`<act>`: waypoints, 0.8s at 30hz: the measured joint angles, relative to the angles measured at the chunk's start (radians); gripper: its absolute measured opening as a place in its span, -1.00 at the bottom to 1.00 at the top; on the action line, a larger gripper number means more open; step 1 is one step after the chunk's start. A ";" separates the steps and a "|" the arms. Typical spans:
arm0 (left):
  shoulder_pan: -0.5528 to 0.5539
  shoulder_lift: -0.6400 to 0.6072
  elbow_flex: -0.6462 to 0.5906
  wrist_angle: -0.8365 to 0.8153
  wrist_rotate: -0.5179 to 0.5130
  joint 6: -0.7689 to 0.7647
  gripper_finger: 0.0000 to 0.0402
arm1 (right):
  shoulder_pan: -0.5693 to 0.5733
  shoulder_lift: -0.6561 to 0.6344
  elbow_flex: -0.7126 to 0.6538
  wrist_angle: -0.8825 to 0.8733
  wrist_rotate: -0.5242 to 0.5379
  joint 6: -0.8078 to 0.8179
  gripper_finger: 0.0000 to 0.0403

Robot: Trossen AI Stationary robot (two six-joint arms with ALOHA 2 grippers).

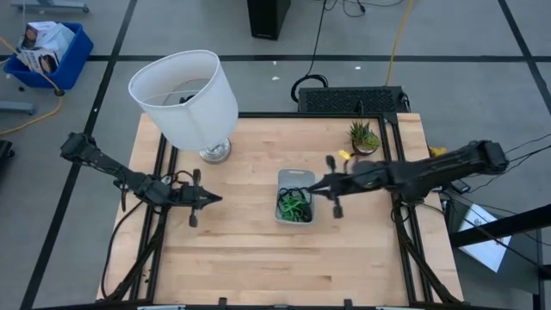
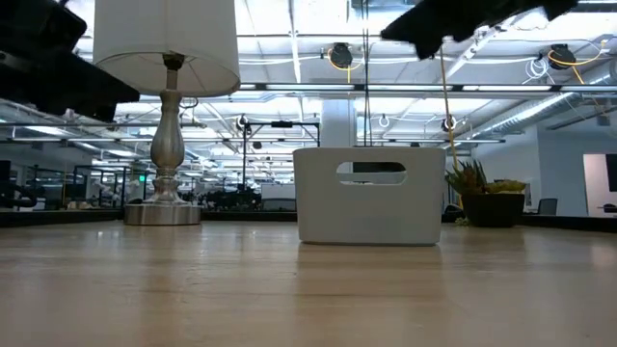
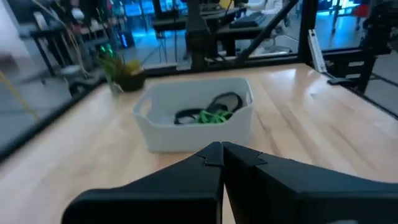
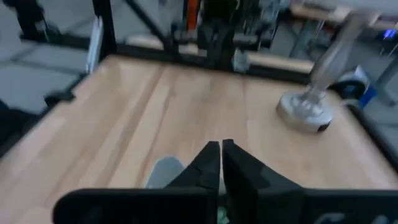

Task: Pick and place rubber bands into bin
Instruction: Return to Home Position

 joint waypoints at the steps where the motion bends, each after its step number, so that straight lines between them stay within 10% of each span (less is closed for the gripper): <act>1: -0.002 0.000 0.000 0.009 -0.010 0.022 -0.98 | 0.000 -0.045 -0.023 0.012 0.000 -0.001 -0.96; 12: -0.062 -0.017 0.000 0.059 -0.171 0.186 -0.99 | 0.001 -0.538 -0.348 0.128 0.058 0.070 -1.00; 24: -0.171 -0.101 0.000 0.079 -0.278 0.328 -0.99 | 0.001 -0.759 -0.587 0.226 0.059 0.084 -1.00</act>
